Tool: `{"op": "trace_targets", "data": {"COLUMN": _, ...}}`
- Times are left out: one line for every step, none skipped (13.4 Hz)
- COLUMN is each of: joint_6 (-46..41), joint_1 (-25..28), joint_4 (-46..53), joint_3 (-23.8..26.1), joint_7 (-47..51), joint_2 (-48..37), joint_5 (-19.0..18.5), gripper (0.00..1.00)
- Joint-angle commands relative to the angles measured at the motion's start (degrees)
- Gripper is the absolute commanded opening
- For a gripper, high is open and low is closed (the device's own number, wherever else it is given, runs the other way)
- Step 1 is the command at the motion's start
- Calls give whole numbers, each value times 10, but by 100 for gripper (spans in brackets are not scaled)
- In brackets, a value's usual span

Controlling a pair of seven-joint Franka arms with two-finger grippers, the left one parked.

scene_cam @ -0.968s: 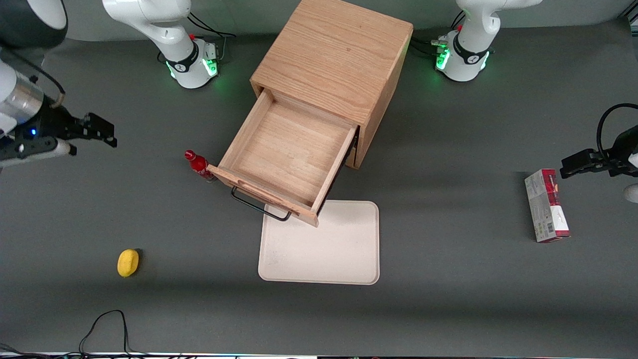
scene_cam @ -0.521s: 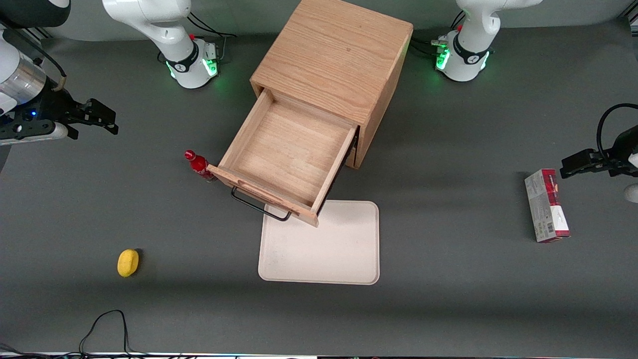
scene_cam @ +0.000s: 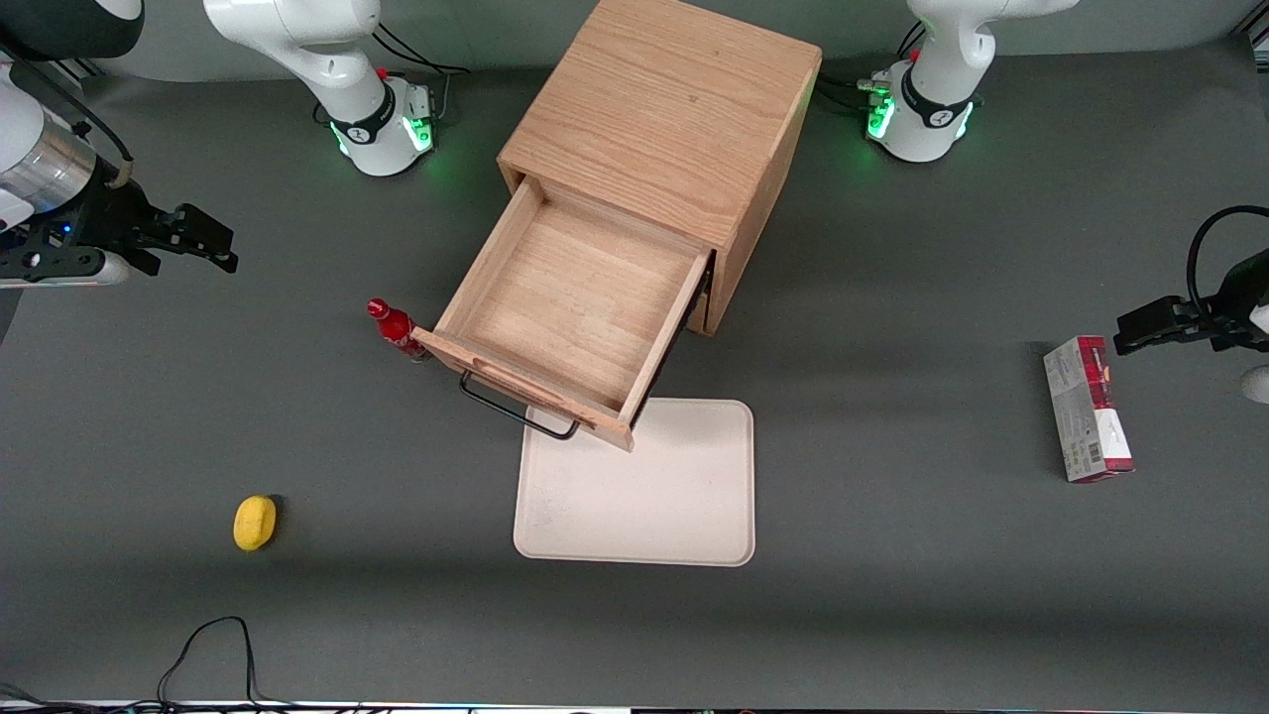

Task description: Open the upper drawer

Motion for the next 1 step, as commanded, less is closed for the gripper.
{"op": "trace_targets", "data": {"joint_6": -26, "joint_1": 3, "joint_4": 35, "joint_3": -2, "joint_7": 19, "joint_2": 23, "joint_5": 8, "gripper": 100}}
